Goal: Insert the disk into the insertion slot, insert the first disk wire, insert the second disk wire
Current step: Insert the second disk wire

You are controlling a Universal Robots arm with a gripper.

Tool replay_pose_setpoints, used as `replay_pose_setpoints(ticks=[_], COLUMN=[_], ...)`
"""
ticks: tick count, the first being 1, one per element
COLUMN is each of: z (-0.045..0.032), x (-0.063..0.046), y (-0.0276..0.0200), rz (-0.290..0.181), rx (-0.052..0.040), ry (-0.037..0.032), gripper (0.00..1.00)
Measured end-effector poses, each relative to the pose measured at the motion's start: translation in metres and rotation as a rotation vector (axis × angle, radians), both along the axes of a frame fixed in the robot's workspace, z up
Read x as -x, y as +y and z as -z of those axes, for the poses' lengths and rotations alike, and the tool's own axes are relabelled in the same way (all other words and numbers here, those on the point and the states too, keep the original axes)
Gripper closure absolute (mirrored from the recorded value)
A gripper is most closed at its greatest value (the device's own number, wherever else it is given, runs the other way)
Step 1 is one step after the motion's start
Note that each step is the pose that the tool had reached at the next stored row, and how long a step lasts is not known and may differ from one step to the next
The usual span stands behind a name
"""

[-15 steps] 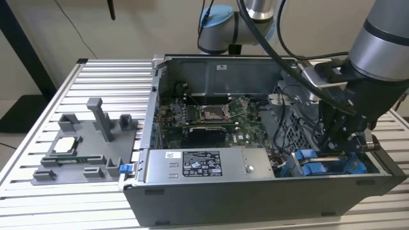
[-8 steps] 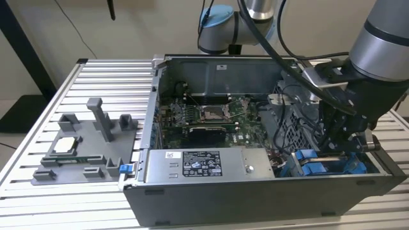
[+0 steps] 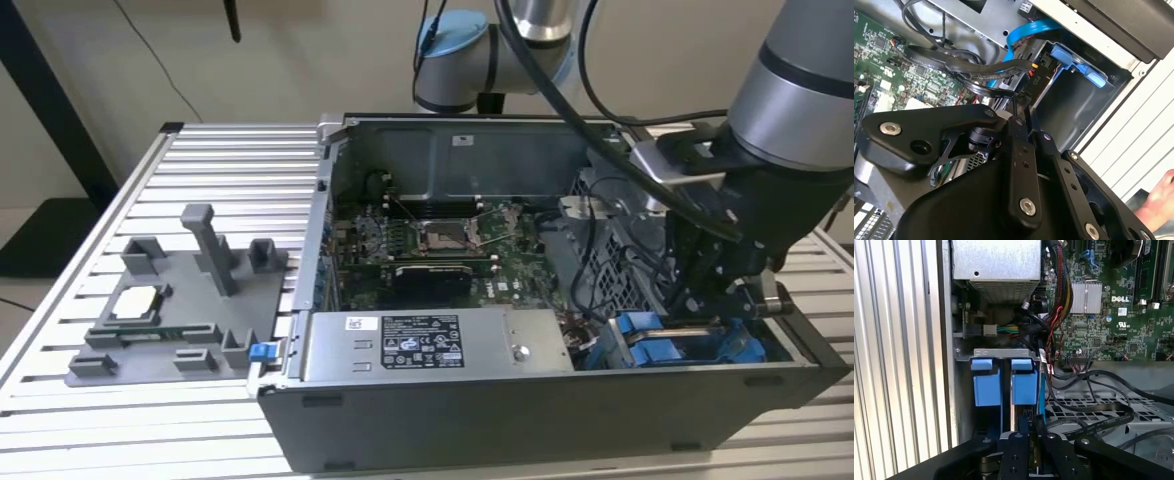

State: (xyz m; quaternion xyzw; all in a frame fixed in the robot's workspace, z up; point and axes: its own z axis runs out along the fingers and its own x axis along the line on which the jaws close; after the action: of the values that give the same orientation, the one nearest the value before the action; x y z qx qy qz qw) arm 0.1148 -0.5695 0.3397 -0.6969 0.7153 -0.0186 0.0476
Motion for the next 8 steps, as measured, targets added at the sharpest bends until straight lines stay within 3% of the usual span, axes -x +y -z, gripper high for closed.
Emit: replay_pose_setpoints(ticks=[8], z=[0.0006], x=[0.0000], y=[0.0001], rz=[0.000], rx=[-0.0004], ry=[0.0000], gripper=[1.00])
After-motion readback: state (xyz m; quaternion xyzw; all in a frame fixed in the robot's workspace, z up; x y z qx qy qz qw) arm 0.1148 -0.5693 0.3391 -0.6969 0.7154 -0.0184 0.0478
